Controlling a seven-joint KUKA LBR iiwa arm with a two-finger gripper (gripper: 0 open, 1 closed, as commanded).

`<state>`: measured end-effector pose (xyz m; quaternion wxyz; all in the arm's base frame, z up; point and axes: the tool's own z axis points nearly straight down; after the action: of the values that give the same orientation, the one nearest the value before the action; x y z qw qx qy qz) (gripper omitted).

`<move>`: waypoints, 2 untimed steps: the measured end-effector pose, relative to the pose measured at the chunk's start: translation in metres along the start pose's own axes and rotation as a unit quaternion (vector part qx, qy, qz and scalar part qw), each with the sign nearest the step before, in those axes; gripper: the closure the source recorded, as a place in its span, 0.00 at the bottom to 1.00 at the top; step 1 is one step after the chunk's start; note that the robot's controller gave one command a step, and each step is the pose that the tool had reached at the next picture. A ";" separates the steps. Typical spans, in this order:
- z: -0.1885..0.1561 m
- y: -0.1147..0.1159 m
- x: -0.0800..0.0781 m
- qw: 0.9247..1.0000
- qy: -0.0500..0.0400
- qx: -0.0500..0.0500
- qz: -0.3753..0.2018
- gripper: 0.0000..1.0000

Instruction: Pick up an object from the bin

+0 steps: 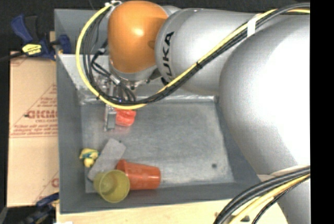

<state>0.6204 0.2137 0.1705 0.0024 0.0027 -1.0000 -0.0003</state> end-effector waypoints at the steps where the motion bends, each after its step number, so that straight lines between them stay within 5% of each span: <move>1: -0.006 -0.001 -0.002 1.000 -0.004 -0.001 0.003 0.00; 2: 0.100 -0.066 -0.029 0.995 -0.004 0.000 -0.101 0.00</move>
Offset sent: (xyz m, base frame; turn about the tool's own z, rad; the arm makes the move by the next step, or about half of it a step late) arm 0.0269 -0.0632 -0.1005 -0.2058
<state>0.6490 0.1482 0.0702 -0.0014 0.1041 -0.9946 -0.0001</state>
